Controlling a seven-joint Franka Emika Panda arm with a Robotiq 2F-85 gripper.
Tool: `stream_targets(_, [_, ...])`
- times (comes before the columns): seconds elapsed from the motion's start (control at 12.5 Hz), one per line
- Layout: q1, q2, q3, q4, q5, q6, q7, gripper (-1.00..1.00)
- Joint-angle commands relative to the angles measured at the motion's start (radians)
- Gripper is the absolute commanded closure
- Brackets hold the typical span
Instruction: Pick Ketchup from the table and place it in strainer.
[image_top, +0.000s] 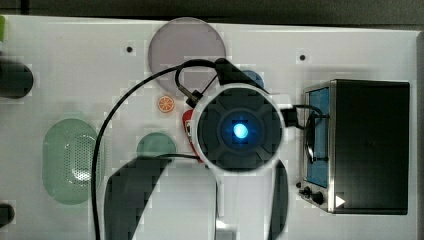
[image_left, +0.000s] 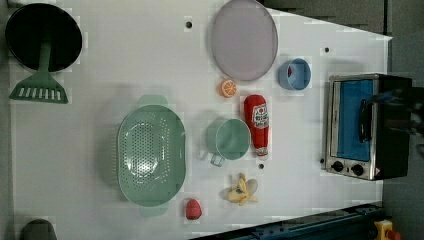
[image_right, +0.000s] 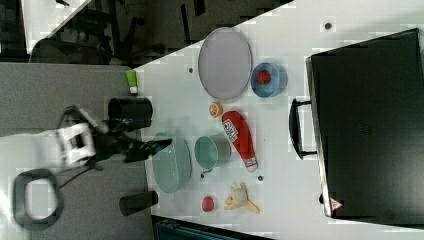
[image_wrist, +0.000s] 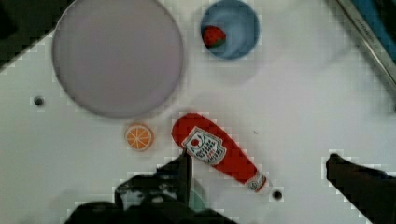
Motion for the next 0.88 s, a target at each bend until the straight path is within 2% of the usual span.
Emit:
stream_targets(0.08, [0.003, 0.078, 0.041, -0.106, 0.007, 0.073, -0.282, -1.0])
stream_targets(0.64, [0.008, 0.231, 0.072, -0.293, 0.007, 0.463, -0.77, -1.0])
stream_targets(0.88, [0.008, 0.327, 0.073, -0.332, 0.007, 0.589, -0.779, -1.0])
